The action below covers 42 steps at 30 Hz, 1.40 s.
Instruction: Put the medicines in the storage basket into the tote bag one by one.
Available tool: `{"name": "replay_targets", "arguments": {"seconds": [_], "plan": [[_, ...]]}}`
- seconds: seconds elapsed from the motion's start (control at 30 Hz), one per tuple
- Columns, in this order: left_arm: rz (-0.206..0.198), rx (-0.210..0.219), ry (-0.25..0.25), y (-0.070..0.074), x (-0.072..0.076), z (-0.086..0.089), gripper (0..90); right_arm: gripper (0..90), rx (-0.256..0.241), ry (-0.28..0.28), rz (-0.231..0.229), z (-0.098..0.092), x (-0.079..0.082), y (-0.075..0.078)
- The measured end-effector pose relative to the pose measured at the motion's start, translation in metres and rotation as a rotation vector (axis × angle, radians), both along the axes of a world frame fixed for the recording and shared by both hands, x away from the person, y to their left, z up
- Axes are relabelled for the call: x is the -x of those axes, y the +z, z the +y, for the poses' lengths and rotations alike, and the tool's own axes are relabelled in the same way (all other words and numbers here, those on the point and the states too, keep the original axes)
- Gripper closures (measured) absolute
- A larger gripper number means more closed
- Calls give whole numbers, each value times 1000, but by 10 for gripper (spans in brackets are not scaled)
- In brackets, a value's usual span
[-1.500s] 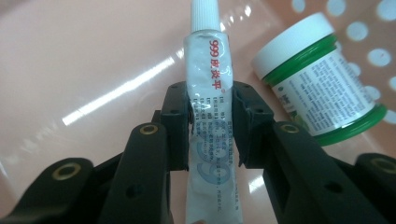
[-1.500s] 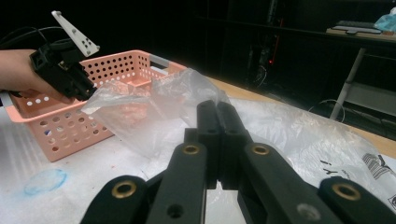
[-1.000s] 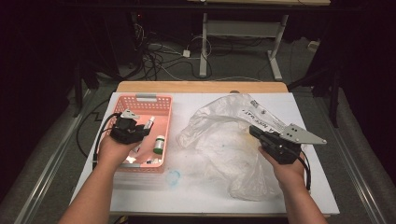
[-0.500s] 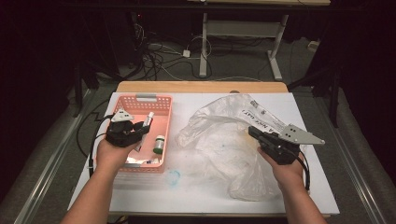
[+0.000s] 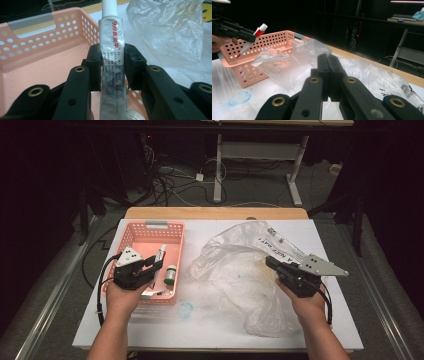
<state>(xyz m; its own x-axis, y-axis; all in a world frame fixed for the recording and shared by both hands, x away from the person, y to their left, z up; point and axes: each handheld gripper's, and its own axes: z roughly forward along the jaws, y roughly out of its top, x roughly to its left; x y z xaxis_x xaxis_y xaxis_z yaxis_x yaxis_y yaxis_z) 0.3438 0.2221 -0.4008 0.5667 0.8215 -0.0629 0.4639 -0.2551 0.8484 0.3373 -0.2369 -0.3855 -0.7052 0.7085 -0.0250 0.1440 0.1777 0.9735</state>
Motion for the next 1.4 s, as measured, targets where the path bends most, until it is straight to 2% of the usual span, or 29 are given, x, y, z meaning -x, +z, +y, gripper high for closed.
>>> {"name": "replay_targets", "arguments": {"seconds": [0.1, 0.3, 0.47, 0.67, 0.73, 0.9, 1.0, 1.4], "plan": [[-5, 3, -12, 1, 3, 0, 675, 900, -1, -5, 2, 0, 0, 0], [-35, 44, -26, 9, 10, 2, 675, 900, 4, -6, 9, 2, -2, -2], [-42, 36, -37, 11, 12, -2, 675, 900, 3, -8, 5, 2, -2, -2], [-53, 53, -56, 14, 16, -9, 675, 900, 0, -6, 1, 0, -1, -1], [-60, 62, -68, 17, 19, -13, 675, 900, -12, -5, 12, 0, -1, -2], [-57, 80, -97, 18, 22, -23, 675, 900, -7, 1, 6, 2, -1, -1], [-51, 87, -134, 19, 26, -33, 675, 900, 2, 2, -6, 1, -1, 0], [-57, 125, -205, 17, 34, -54, 676, 900, -7, 3, -6, 0, 0, 1]]}}
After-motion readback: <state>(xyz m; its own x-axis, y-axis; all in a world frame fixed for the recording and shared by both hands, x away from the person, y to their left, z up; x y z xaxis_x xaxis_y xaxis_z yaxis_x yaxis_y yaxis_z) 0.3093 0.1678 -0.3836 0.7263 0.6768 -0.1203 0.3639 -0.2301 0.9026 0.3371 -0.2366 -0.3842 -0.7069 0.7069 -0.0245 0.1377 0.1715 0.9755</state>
